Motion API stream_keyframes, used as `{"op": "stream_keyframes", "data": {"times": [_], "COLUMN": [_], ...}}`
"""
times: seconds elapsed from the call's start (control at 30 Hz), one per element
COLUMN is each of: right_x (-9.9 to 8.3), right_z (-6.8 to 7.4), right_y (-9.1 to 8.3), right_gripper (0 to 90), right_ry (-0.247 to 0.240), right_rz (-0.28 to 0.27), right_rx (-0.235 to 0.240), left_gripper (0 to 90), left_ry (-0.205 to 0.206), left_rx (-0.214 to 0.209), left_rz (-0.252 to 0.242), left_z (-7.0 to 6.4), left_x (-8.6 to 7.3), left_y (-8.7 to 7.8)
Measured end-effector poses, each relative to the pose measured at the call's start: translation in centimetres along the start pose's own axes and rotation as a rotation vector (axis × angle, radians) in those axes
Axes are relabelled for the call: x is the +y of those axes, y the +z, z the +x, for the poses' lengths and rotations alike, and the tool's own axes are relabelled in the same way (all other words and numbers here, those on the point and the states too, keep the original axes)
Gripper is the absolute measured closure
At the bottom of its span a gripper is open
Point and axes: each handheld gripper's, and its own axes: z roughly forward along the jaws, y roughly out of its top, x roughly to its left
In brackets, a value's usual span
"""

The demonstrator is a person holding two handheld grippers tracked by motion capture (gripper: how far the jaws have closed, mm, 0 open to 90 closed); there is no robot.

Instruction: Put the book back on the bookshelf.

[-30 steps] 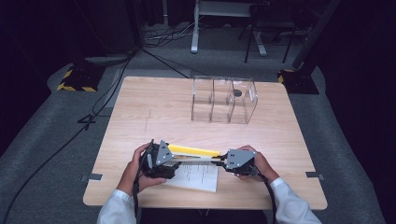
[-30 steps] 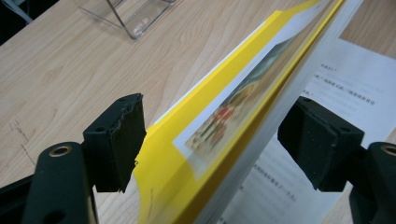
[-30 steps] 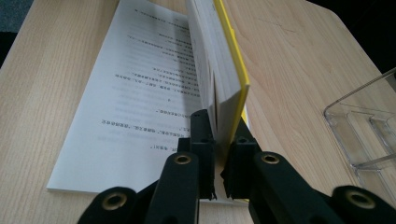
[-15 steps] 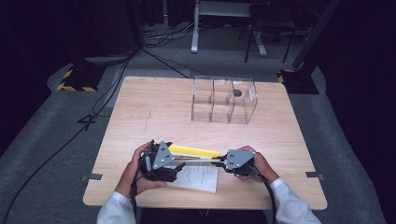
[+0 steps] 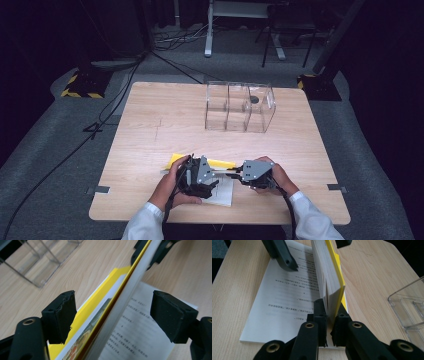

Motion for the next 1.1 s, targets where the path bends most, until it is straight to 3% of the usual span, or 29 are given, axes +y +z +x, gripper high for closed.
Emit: {"op": "stream_keyframes", "data": {"times": [0.13, 0.23, 0.27, 0.33, 0.37, 0.43, 0.6, 0.7, 0.77, 0.8, 0.87, 0.93, 0.97, 1.03, 1.1], "right_x": [0.0, 0.1, 0.1, 0.2, 0.2, 0.3, 0.5, 0.4, 0.4, 0.4, 0.3, 0.3, 0.4, 0.4, 0.3], "right_z": [0.1, 0.1, 0.1, 0.1, 0.1, 0.1, 0.2, 0.1, 0.1, 0.0, -0.1, -0.1, -0.4, -0.9, -1.2], "right_y": [0.0, 0.0, 0.0, 0.0, 0.1, 0.1, 0.2, 0.0, -0.1, -0.1, -0.1, -0.2, -0.4, -1.1, -1.5], "right_gripper": [84.1, 83.9, 83.9, 83.5, 82.9, 81.9, 81.7, 81.7, 81.7, 81.6, 79.2, 77.8, 69.9, 54.5, 52.6], "right_ry": [0.000, 0.002, 0.002, 0.008, 0.007, 0.007, 0.000, 0.015, 0.020, 0.019, 0.030, 0.039, 0.082, 0.116, 0.137], "right_rz": [0.002, 0.007, 0.007, 0.007, 0.007, 0.005, 0.021, 0.017, 0.017, 0.015, 0.006, 0.000, -0.028, -0.063, -0.069], "right_rx": [0.001, 0.000, 0.000, -0.003, -0.002, -0.002, -0.004, -0.010, -0.014, -0.013, -0.020, -0.028, -0.042, -0.084, -0.093], "left_gripper": [31.5, 46.7, 46.7, 57.2, 63.3, 70.4, 72.0, 62.8, 62.1, 63.1, 74.7, 76.9, 77.6, 78.4, 78.5], "left_ry": [0.002, 0.007, 0.005, 0.016, 0.045, 0.047, 0.042, 0.016, 0.032, 0.046, 0.059, 0.062, 0.059, 0.050, 0.041], "left_rx": [0.011, 0.019, 0.007, -0.011, -0.036, -0.043, -0.059, -0.050, -0.035, 0.001, -0.004, -0.003, -0.001, -0.004, -0.005], "left_rz": [0.005, 0.013, 0.013, 0.021, 0.044, 0.046, 0.075, 0.073, 0.078, 0.077, 0.059, 0.045, 0.032, -0.005, -0.016], "left_z": [0.2, 0.4, 0.5, 0.5, 0.5, 0.4, 0.3, 0.0, -0.1, -0.3, -0.2, -0.2, -0.1, 0.2, 0.4], "left_x": [-0.2, -0.3, -0.4, -0.5, -0.8, -1.0, -1.2, -0.9, -0.8, -0.7, -0.9, -1.0, -1.1, -1.4, -1.5], "left_y": [0.1, -0.1, -0.2, -0.3, -0.4, -0.4, 0.1, 0.5, 0.6, 0.7, 0.7, 0.7, 0.7, 0.4, 0.1]}}
